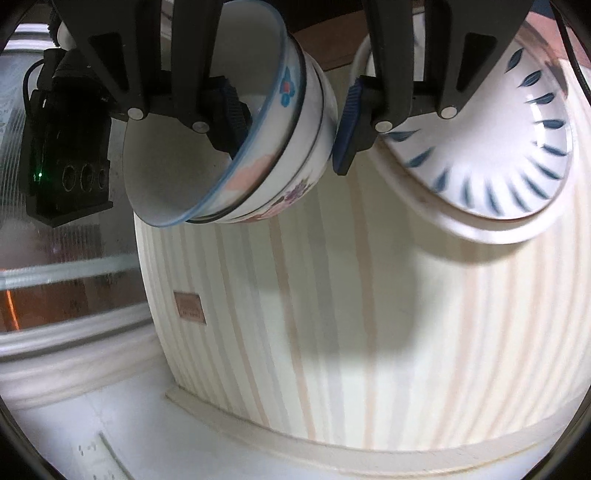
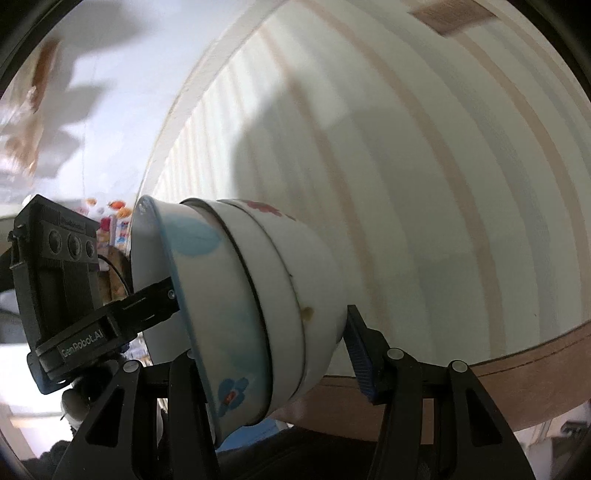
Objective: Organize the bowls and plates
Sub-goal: 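Grasp the bowl stack rim with both grippers and lift it, then lower the bowl stack onto the blue-leaf plate stack and open both grippers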
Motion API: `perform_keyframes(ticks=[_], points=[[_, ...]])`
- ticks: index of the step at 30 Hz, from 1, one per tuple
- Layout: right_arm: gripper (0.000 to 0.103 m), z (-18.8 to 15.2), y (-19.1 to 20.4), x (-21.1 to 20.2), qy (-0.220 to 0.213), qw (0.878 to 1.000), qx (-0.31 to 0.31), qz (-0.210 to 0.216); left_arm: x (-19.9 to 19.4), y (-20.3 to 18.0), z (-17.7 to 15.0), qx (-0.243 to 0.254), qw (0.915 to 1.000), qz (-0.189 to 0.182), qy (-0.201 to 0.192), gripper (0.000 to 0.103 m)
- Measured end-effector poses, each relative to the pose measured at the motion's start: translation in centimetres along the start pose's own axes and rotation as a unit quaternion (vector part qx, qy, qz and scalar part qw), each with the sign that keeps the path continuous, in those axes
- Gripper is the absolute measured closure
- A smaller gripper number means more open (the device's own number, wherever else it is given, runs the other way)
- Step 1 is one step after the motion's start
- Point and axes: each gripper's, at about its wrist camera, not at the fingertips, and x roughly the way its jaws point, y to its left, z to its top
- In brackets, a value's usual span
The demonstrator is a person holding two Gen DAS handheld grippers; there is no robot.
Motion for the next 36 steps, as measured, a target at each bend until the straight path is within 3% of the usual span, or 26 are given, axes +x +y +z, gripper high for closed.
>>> perform_keyframes(ticks=[8,18,26,36], points=[[0.048,0.6,6.3,1.9,0.032,0.998,-0.060,0.014,-4.9,4.2,-1.6,-0.049,0.9977,0.019,-0.043,0.061],[0.048,-0.6,12.1,6.9,0.104,0.985,-0.138,0.021,-7.5,10.2,-4.4,-0.137,0.9865,0.044,-0.080,0.061],[0.048,-1.4,13.1,11.2,0.151,0.974,-0.166,0.013,-6.5,13.2,-6.2,-0.182,0.9787,0.055,-0.078,0.061],[0.048,-2.0,13.9,15.1,0.176,0.968,-0.178,0.001,-6.4,15.0,-6.7,-0.199,0.9752,0.063,-0.074,0.061]])
